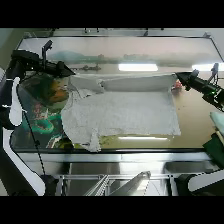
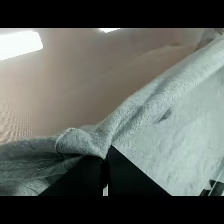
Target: Fold the shirts.
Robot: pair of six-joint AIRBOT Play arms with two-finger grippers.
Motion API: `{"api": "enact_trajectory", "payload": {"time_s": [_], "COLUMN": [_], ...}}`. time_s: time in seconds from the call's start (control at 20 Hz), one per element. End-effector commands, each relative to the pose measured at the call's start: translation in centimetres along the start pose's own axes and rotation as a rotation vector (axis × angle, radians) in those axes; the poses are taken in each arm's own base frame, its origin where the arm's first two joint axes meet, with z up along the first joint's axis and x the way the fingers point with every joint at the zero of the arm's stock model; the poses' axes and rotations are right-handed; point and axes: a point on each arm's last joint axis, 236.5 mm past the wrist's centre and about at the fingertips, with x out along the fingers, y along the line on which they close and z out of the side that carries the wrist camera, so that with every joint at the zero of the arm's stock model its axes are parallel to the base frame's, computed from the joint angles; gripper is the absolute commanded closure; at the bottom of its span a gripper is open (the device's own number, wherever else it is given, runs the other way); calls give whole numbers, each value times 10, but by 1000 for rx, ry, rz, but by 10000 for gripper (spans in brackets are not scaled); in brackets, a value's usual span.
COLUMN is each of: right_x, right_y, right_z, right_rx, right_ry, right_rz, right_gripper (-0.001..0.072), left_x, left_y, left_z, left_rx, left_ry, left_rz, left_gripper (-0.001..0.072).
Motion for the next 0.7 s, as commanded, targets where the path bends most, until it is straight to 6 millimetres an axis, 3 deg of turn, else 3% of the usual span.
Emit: {"api": "enact_trajectory", "payload": {"time_s": [0.0, 0.2, 0.4, 0.65], "right_x": [-3, -24, -43, -49], "right_y": [16, -25, -56, -62], "right_z": [-26, -79, -100, -102], "right_rx": [1, 7, 19, 30], "right_ry": [139, 382, 487, 502], "right_rz": [74, -116, -254, -284], "right_gripper": [699, 700, 700, 699], "left_x": [-15, -8, 17, 31], "left_y": [-19, -19, -8, 0], "left_z": [-17, -73, -126, -167], "left_rx": [-9, -96, -240, -363], "left_ry": [60, 186, 289, 351], "left_rz": [-44, -57, -103, -124], "left_gripper": [683, 684, 686, 696]}}
